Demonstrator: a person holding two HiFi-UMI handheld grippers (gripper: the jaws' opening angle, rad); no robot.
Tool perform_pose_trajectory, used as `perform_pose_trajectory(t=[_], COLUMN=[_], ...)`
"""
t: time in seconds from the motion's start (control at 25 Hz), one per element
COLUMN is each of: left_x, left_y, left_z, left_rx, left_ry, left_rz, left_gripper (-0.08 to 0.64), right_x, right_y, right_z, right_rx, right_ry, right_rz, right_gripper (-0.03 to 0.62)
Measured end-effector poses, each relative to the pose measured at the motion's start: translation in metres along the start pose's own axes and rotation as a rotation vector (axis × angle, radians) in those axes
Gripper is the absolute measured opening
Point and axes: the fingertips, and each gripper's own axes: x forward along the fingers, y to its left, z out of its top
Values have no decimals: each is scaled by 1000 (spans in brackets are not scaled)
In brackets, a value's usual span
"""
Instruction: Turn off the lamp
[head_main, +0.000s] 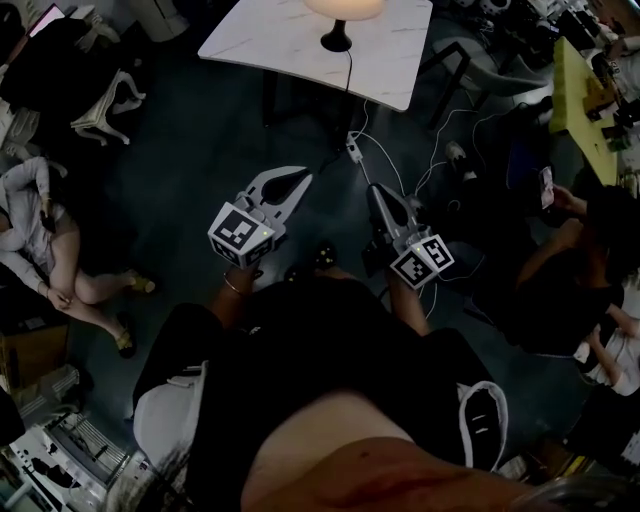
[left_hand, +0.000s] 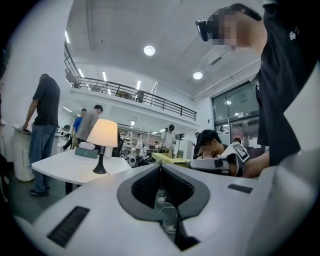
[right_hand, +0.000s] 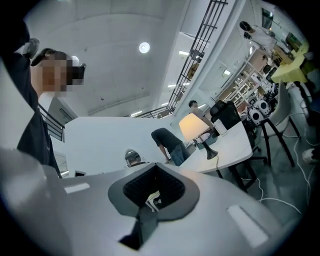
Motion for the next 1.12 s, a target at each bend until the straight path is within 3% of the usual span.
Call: perform_pose_trajectory(t=[0.16, 0.32, 0.48, 0.6, 0.8, 1.12], left_x=[26, 51, 84, 99, 114, 119], left_y=[-16, -14, -23, -34, -36, -28], left_z=[6, -4, 9, 11, 5, 0], left_rx=[0, 35, 11, 30, -21, 17], left_ry=[-1, 71, 16, 27, 41, 65], left_rz=[-66, -51, -101, -120, -87, -46], left_gripper=[8, 8, 8, 8, 8, 8], right_x=[-12, -11, -18, -28, -35, -36], right_y=[-27, -44, -62, -76, -86, -104], right_z=[6, 21, 45, 51, 54, 52], right_rx=[45, 55, 34, 38, 27, 48], right_ry=[-12, -46, -91, -100, -92, -62], right_rz=[-29, -26, -23, -34, -19, 3], right_gripper=[1, 0, 0, 0, 0, 0])
